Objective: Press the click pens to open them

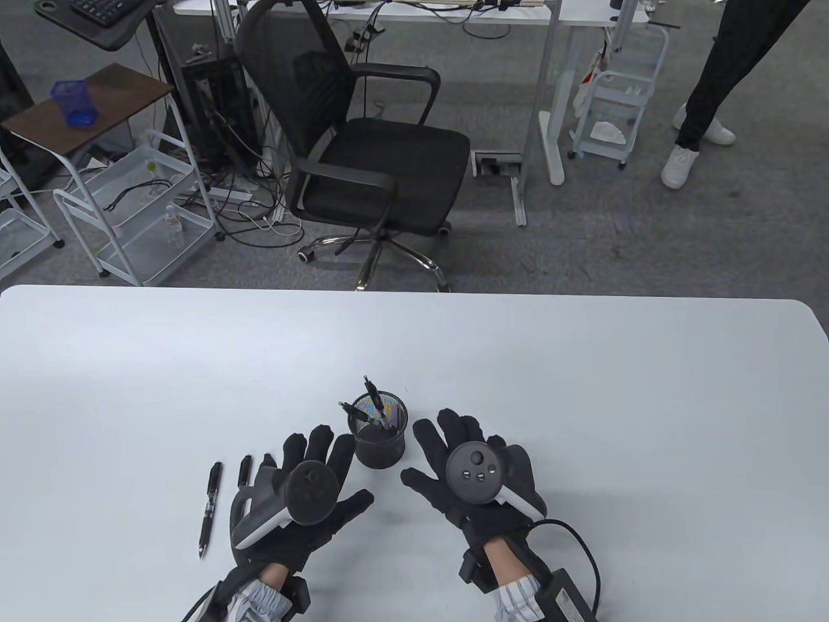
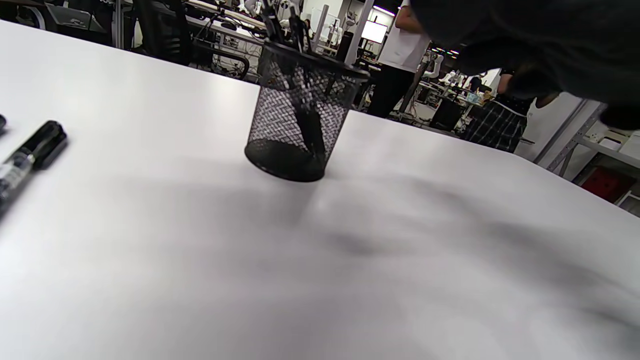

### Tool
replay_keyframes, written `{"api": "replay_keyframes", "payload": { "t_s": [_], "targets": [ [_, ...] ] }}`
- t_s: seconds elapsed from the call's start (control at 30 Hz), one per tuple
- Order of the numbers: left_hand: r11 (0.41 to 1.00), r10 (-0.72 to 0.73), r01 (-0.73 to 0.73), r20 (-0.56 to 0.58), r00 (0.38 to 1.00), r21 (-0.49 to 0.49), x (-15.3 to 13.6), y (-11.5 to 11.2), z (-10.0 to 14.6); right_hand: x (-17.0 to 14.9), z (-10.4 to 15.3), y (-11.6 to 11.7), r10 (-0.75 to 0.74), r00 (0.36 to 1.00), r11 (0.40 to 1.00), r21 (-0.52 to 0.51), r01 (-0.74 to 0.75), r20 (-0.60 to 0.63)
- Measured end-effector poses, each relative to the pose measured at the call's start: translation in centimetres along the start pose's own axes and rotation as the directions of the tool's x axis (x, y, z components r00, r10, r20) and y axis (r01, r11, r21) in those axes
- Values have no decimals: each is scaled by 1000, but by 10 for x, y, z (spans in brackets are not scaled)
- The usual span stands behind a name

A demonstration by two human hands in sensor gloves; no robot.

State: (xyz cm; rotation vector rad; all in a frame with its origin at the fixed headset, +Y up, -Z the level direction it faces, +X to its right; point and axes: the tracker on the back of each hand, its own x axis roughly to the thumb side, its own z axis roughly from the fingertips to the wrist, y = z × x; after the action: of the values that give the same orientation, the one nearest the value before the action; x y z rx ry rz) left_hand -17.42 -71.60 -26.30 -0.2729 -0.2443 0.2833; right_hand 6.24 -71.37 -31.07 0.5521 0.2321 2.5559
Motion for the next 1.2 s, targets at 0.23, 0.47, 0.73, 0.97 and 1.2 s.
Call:
{"api": "replay_keyframes", "payload": {
  "t_s": [0.23, 0.47, 0.73, 0.97, 1.2],
  "targets": [
    [1000, 18, -18, 6, 1000, 12, -2, 2, 1, 15, -50, -8, -25, 999, 999, -32, 24, -33],
    [1000, 23, -23, 8, 1000, 7, -2, 2, 1, 5, -95, -3, -128, 989, 992, 10, 129, -68],
    [999, 34, -34, 10, 999, 1, -4, 3, -2, -13, -122, 1, -318, 943, 948, -6, 319, -104],
    [999, 39, -39, 11, 999, -3, -4, 3, -2, -24, -130, 20, -384, 915, 918, 55, 393, -122],
    [999, 47, -47, 13, 999, 8, -5, 5, -1, -30, -135, 28, -433, 892, 897, 43, 441, -130]
  ]
}}
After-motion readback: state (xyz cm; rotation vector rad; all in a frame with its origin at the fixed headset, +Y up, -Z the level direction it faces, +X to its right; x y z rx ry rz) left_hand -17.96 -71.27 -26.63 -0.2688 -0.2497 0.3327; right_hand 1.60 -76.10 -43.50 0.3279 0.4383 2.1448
